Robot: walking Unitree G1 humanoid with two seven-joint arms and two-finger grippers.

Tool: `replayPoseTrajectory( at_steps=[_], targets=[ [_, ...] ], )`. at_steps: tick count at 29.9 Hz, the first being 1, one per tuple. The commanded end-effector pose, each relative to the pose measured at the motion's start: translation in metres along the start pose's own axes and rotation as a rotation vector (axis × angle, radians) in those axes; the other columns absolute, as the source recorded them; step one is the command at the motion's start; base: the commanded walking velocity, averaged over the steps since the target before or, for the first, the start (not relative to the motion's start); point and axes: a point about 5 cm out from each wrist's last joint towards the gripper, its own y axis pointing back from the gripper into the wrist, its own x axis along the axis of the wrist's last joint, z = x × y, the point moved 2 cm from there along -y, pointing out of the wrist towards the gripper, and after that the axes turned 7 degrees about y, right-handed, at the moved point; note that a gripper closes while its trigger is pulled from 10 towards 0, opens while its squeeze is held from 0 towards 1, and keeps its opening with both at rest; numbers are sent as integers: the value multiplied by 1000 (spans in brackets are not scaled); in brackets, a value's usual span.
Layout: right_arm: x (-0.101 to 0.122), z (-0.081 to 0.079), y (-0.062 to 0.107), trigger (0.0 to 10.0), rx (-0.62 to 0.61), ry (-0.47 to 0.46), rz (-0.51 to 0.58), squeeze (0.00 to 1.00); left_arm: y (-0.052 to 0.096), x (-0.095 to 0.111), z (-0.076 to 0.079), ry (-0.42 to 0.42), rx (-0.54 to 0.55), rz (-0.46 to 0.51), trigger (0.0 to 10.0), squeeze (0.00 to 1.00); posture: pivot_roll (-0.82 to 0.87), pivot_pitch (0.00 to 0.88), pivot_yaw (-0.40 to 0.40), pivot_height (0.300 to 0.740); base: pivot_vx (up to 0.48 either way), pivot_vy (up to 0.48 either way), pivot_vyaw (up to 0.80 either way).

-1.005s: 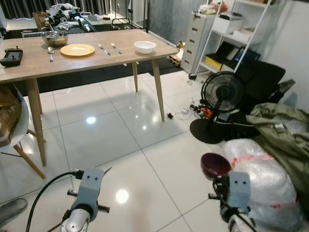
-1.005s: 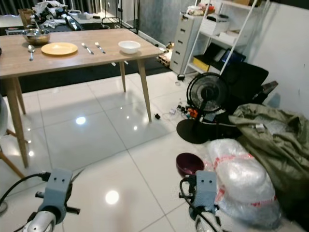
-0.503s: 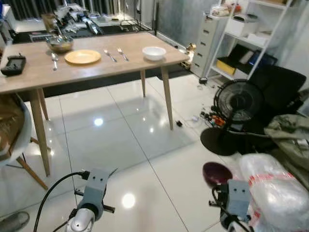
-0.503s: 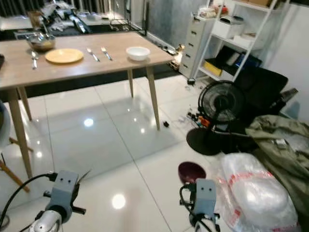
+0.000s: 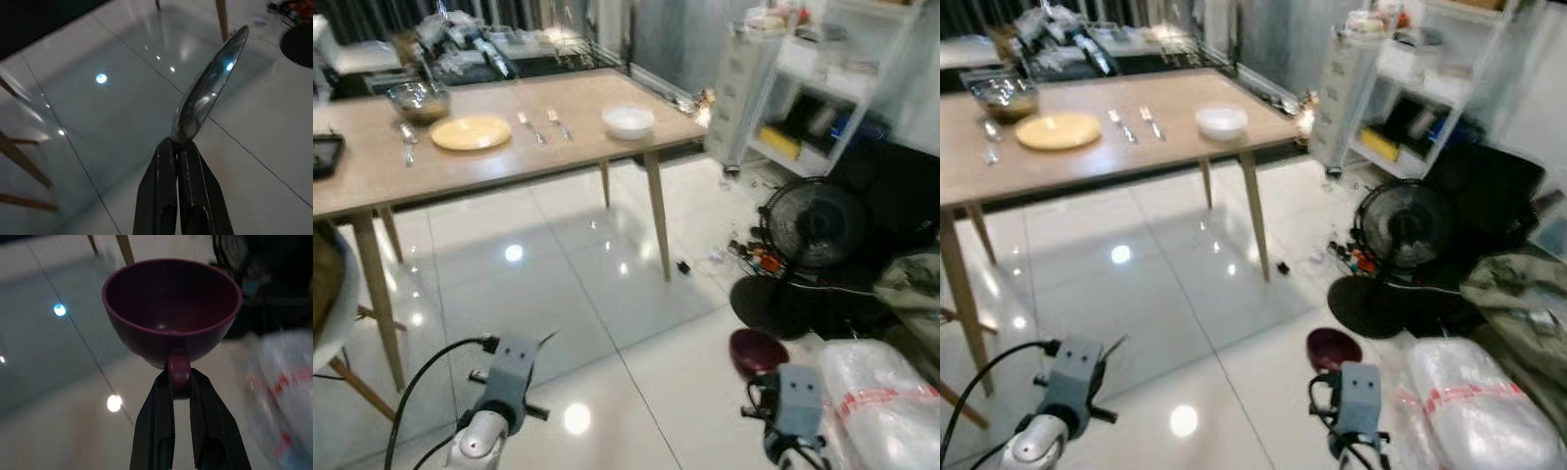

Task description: Setting the table

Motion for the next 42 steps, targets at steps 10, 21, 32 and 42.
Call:
replayPoseTrajectory(
  at_steps=[10, 21, 32, 42],
  targets=[
    [24, -16, -7, 10000, 79, -70, 96, 0, 2, -1, -2, -21, 14, 11, 10000, 0, 92, 38, 27, 740, 461, 0, 349],
    [61, -10, -17, 10000, 62, -161, 212, 0, -1, 43, 1, -81, 0, 173, 10000, 0, 95, 37, 34, 740, 462, 0, 789],
    [117, -12, -23, 10000, 98, -295, 370, 0, 8, 164, 2, -67, -8, 528, 10000, 0, 110, 36, 33, 740, 461, 0, 430],
    [135, 6, -21, 10000, -17, -307, 422, 0, 12, 211, 2, -39, -26, 611, 10000, 0, 106, 35, 43, 740, 461, 0, 0]
  ],
)
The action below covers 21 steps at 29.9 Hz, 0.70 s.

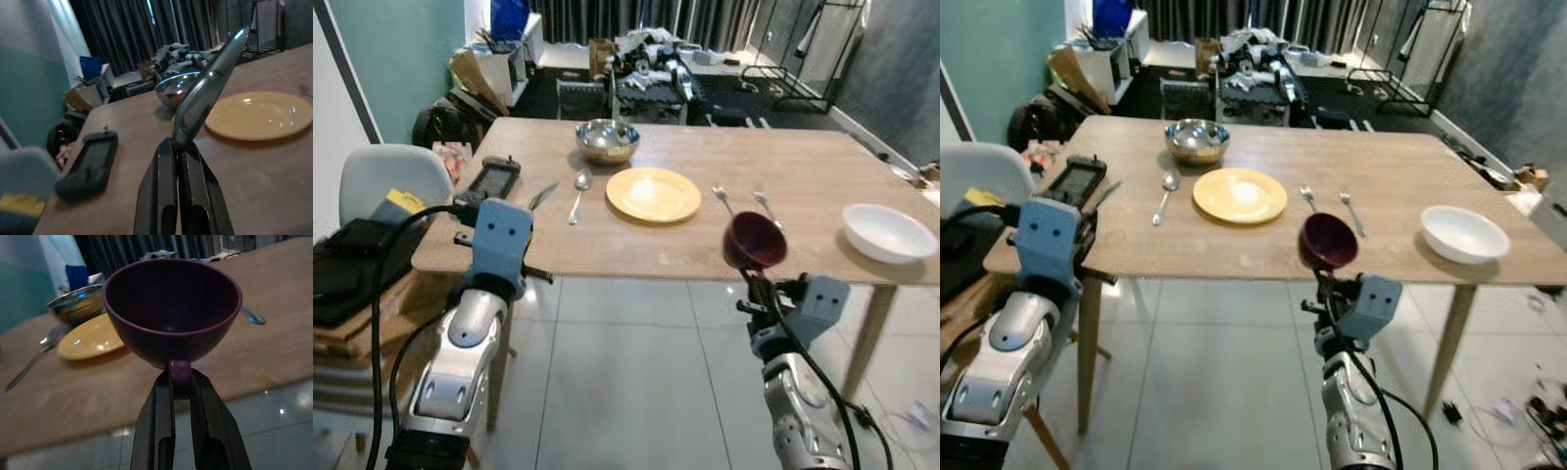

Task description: Setting the table

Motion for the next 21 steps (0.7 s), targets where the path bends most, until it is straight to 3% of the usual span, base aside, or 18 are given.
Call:
replayPoseTrajectory(
  at_steps=[1, 21],
  targets=[
    [10, 10, -1, 10000, -45, 28, 34, 0, -1, 10, 0, 13, -9, 21, 10000, 0, 104, 36, 47, 740, 461, 0, 0],
    [26, 8, -4, 10000, -51, 34, 71, 0, -2, 8, 3, -18, -24, -17, 10000, 0, 109, 36, 50, 740, 473, 0, 0]
  ],
)
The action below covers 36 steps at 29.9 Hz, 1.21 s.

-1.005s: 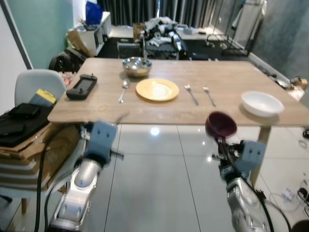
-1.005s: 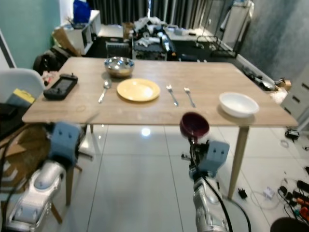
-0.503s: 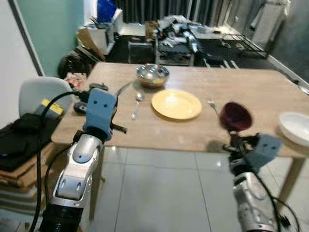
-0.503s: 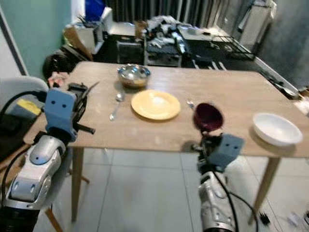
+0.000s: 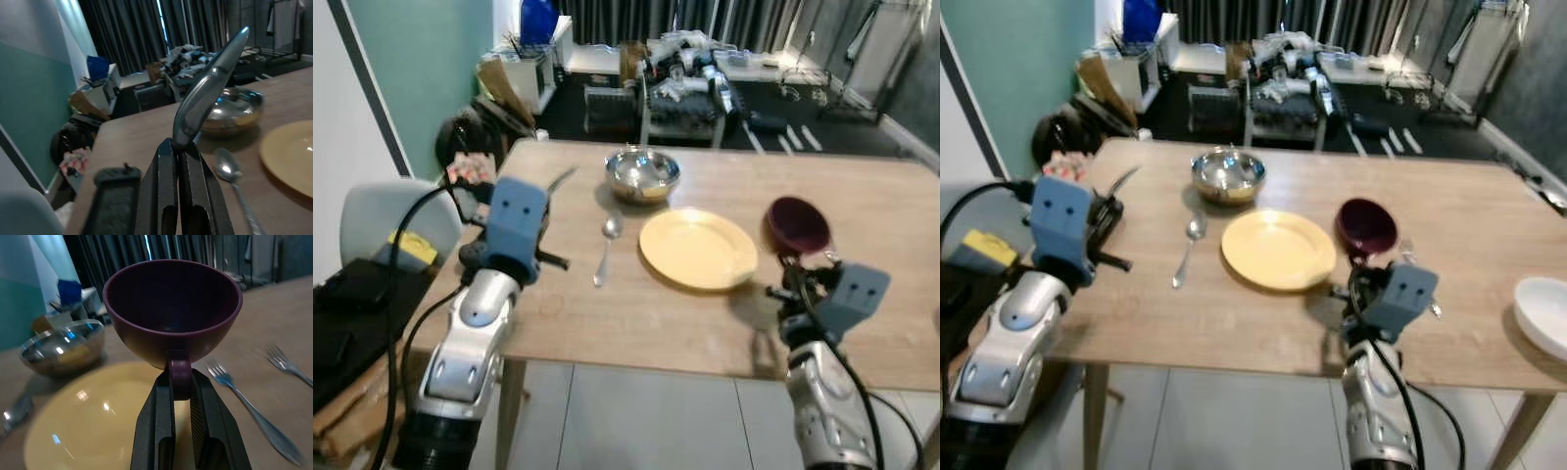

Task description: Setting the table

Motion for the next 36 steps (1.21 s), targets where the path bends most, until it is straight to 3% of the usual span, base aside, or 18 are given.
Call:
replayPoseTrajectory(
  at_steps=[1, 16, 36],
  targets=[
    [1, -3, 0, 10000, 6, -7, -4, 0, 2, -2, -1, -16, -1, -9, 10000, 0, 107, 36, 50, 740, 472, 0, 0],
    [2, -4, 0, 10000, 12, -9, -3, 0, 0, -3, 7, -9, -38, -22, 10000, 0, 101, 33, 49, 740, 439, 0, 0],
    [2, -6, 0, 10000, 23, 1, -8, 0, 1, -5, 12, 12, -63, -42, 10000, 0, 101, 24, 48, 740, 0, 0, 0]
  ],
)
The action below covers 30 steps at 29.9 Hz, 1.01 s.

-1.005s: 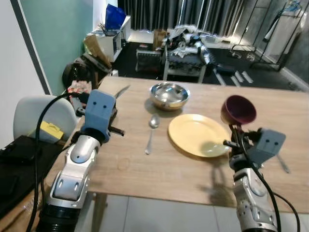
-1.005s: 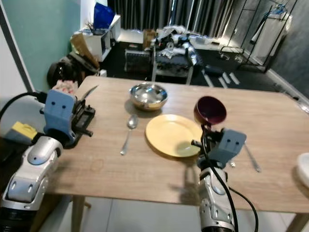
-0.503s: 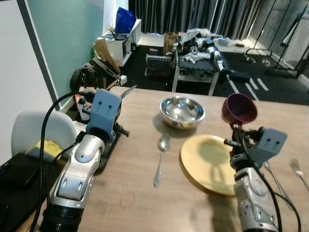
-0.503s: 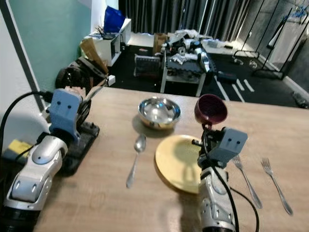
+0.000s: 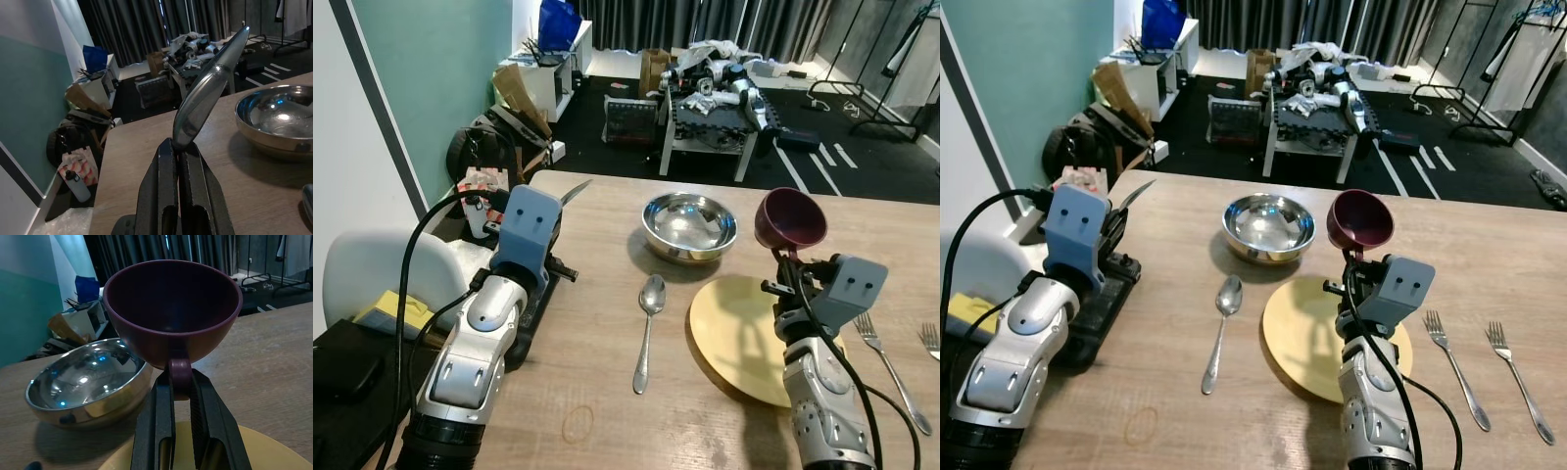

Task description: Setting the table

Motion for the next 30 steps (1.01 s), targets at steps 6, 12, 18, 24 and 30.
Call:
replayPoseTrajectory(
  at_steps=[6, 12, 18, 24, 30],
  targets=[
    [-2, -4, 1, 10000, 16, 12, -9, 0, 3, 1, -1, 3, -6, -6, 10000, 0, 109, 26, 44, 740, 0, 0, 0],
    [1, -4, -6, 10000, 8, 46, -12, 0, 10, 6, -8, 44, -53, -16, 10000, 0, 129, 50, 40, 740, 0, 0, 0],
    [9, 8, -38, 10000, -46, 123, -15, 0, 26, 25, -21, 59, -173, -8, 10000, 0, 183, 109, 38, 740, 0, 0, 0],
    [11, 9, -57, 10000, 1, 217, -39, 0, 40, 43, -24, 82, -267, -20, 10000, 0, 222, 174, 38, 740, 0, 0, 0],
    [15, 23, -61, 10000, -2, 266, -41, 0, 47, 58, -27, 115, -323, -20, 10000, 0, 242, 213, 39, 740, 0, 0, 0]
  ],
)
